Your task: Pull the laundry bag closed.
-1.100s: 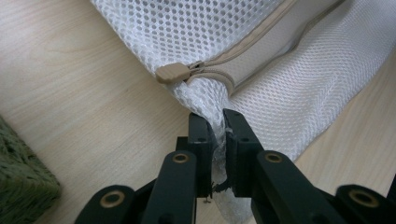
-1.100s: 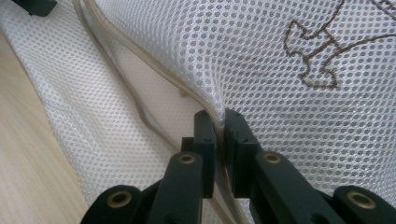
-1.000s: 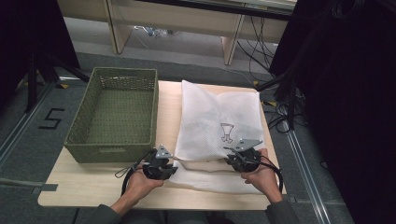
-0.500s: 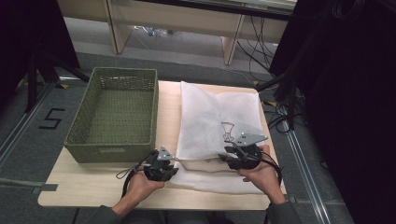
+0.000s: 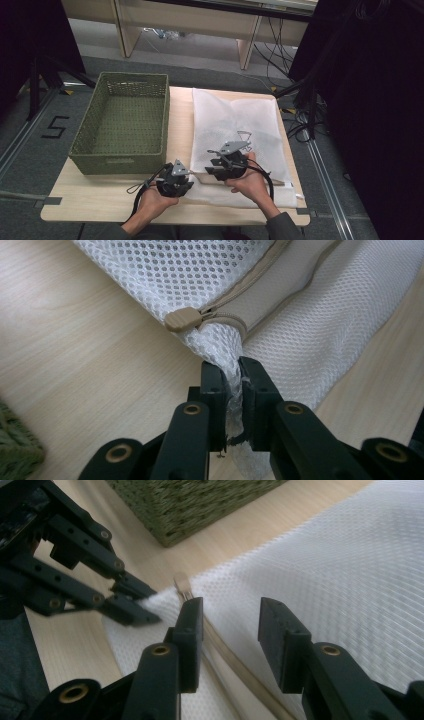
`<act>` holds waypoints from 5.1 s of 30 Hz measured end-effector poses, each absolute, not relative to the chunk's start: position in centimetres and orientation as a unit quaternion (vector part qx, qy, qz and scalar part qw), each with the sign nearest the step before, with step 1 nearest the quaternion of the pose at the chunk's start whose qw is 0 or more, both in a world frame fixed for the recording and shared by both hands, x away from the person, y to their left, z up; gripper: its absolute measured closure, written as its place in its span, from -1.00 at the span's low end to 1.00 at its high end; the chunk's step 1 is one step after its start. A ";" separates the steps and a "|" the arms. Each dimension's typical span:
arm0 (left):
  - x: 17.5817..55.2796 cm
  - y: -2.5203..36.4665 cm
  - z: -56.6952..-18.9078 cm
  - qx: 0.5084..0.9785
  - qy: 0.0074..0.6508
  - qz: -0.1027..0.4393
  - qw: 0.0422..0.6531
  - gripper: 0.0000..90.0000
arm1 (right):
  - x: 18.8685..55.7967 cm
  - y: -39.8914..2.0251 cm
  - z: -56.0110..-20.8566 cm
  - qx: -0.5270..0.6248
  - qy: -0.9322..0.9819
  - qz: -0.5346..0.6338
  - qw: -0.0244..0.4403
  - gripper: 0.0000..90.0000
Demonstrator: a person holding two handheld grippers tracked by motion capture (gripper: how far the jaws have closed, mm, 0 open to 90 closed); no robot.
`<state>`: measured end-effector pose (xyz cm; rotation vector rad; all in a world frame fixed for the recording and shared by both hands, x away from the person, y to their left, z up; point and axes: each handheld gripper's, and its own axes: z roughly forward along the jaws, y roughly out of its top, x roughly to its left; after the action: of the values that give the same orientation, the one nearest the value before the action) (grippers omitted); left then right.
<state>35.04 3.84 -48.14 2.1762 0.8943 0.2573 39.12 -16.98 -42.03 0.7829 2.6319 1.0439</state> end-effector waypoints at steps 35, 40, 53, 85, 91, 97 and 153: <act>34.6 3.5 -48.1 0.845 0.354 0.088 0.392 0.77 | 40.3 -12.9 -44.7 0.247 0.905 0.340 0.059 0.87; 34.6 3.4 -48.0 0.844 0.354 0.084 0.395 0.71 | 40.2 -13.6 -44.4 0.250 0.904 0.342 0.054 0.88; 34.9 3.3 -48.2 0.840 0.360 0.065 0.401 0.60 | 39.9 -14.9 -44.5 0.279 0.896 0.345 0.028 0.85; 36.3 3.8 -48.2 0.824 0.374 0.027 0.426 0.72 | 40.4 -16.1 -45.4 0.276 0.899 0.340 0.010 0.81; 36.2 3.8 -48.1 0.826 0.368 0.031 0.426 0.71 | 40.5 -16.2 -45.7 0.273 0.901 0.336 0.004 0.79; 36.2 3.8 -48.2 0.831 0.360 0.038 0.422 0.74 | 40.7 -16.2 -45.9 0.269 0.900 0.343 -0.001 0.79; 37.1 4.2 -48.2 0.821 0.369 0.015 0.435 0.79 | 40.7 -16.3 -46.0 0.247 0.907 0.341 0.010 0.79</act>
<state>37.12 4.20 -48.15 2.0444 0.9189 0.0375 40.72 -16.33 -46.02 0.7722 2.8307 1.0628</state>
